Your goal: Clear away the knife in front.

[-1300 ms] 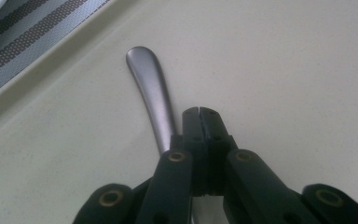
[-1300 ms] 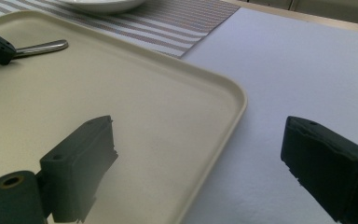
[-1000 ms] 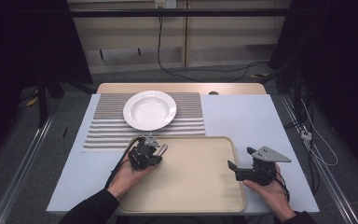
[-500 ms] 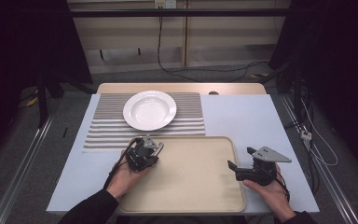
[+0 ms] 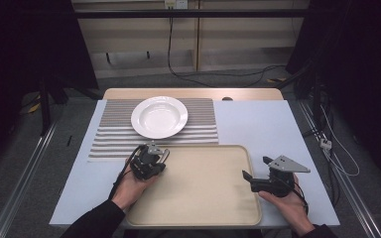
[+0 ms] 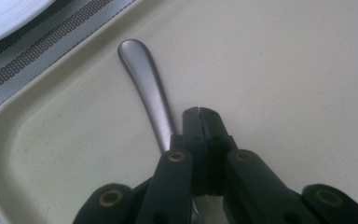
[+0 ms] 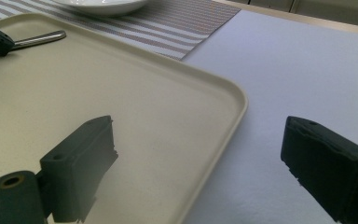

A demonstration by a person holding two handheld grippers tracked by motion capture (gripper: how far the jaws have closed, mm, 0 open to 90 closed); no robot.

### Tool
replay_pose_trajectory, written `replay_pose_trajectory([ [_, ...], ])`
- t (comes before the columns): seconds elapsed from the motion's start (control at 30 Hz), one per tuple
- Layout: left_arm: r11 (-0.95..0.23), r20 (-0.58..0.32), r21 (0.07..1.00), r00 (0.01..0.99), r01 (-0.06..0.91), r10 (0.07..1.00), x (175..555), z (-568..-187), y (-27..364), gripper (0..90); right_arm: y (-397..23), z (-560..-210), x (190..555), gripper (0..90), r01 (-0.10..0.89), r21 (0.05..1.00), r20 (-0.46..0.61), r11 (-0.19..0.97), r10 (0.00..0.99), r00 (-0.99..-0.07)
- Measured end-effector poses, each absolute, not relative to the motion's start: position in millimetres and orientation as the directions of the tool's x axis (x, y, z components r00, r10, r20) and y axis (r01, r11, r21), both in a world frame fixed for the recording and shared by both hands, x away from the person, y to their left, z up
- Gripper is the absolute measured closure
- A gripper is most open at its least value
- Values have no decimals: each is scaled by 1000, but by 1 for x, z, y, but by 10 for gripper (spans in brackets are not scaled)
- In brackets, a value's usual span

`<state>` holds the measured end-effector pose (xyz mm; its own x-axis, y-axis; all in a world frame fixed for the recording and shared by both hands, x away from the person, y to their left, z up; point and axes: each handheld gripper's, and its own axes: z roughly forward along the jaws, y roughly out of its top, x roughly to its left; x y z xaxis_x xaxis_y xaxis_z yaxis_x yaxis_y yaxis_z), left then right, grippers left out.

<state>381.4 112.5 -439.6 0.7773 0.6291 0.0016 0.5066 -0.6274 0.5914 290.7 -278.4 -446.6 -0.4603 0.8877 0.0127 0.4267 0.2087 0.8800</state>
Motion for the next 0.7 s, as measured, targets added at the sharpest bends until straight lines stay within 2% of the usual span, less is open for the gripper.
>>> replay_pose_trajectory([
  [0.27, -593, -41, 597, 759, 540, 650, 385, -440, 120, 900, -279, -446, 290, 98, 427, 880, 15, 207, 887, -461],
  [0.7, -594, -25, 582, 743, 555, 669, 387, -439, 128, 900, -278, -447, 291, 99, 430, 879, 19, 206, 886, -463],
])
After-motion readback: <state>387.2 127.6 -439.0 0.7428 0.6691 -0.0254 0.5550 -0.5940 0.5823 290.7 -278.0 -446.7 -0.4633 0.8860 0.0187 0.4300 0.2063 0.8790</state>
